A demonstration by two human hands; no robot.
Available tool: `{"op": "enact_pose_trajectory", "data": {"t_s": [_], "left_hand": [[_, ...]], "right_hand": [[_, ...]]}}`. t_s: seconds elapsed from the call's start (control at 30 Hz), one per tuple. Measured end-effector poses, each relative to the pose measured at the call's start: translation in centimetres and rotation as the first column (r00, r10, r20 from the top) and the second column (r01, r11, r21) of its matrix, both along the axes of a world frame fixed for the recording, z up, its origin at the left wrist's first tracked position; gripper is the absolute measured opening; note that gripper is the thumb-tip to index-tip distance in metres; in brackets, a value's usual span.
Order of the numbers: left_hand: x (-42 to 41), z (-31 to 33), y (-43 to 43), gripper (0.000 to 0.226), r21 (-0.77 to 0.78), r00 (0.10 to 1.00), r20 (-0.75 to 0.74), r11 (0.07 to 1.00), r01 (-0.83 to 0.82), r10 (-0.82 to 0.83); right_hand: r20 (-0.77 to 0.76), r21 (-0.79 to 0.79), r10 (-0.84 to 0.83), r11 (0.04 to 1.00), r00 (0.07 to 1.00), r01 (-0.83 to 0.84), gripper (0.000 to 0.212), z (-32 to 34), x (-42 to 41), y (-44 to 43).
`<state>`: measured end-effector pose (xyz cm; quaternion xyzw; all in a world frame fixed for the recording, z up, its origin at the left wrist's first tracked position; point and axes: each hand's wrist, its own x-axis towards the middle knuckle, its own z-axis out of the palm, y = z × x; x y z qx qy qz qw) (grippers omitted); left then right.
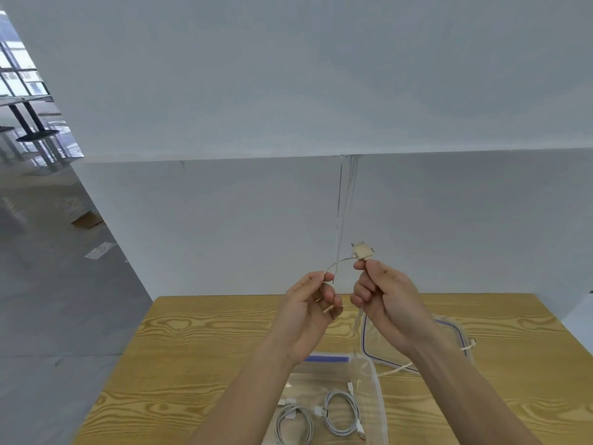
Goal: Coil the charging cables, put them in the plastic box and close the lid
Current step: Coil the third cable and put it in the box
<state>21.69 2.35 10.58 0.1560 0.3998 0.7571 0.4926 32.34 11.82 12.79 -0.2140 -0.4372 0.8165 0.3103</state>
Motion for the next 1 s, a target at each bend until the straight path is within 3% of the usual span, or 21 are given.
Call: {"op": "enact_pose_trajectory", "data": {"t_s": [0.2, 0.37, 0.43, 0.5, 0.57, 0.77, 0.9, 1.0], "left_hand": [[-0.4, -0.4, -0.5, 0.008, 0.010, 0.988, -0.108, 0.994, 0.108, -0.107], [0.1, -1.1, -0.5, 0.021, 0.003, 0.955, -0.223, 0.979, 0.203, -0.197], [0.6, -1.8, -0.7, 0.036, -0.107, 0.859, -0.385, 0.941, 0.322, -0.338], [0.9, -2.3, -1.1, 0.033, -0.285, 0.687, -0.552, 0.882, 0.376, -0.472], [0.7, -2.7, -1.4, 0.025, -0.390, 0.593, -0.607, 0.848, 0.358, -0.529], [-2.3, -4.8, -1.9, 0.022, -0.332, 0.736, -0.523, 0.898, 0.288, -0.430], [-4.4, -4.6, -1.4, 0.020, -0.228, 0.905, -0.339, 0.956, 0.186, -0.257], [-4.6, -3.1, -0.2, 0.021, -0.222, 0.973, -0.188, 0.970, 0.094, -0.137]], "right_hand": [[0.033, -0.051, 0.012, 0.999, 0.999, -0.010, 0.030, -0.2, 0.0, -0.4], [-0.004, -0.043, -0.021, 0.999, 1.000, 0.021, 0.033, 0.5, -0.2, -0.3], [-0.027, -0.037, -0.034, 0.999, 0.999, 0.033, 0.033, 1.0, -0.1, 0.2], [-0.051, -0.040, -0.030, 0.999, 0.998, 0.028, 0.033, 1.6, 0.2, 0.8], [-0.065, -0.043, -0.019, 0.999, 0.998, 0.016, 0.033, 2.2, 0.6, 1.5], [-0.072, -0.033, -0.020, 0.999, 0.997, 0.018, 0.032, 2.8, 2.9, 3.6], [-0.042, 0.007, -0.051, 0.999, 0.998, 0.051, 0.033, 2.7, 4.1, 4.5], [0.021, 0.079, -0.083, 0.994, 0.996, 0.081, 0.033, 2.0, 4.4, 4.6]]}}
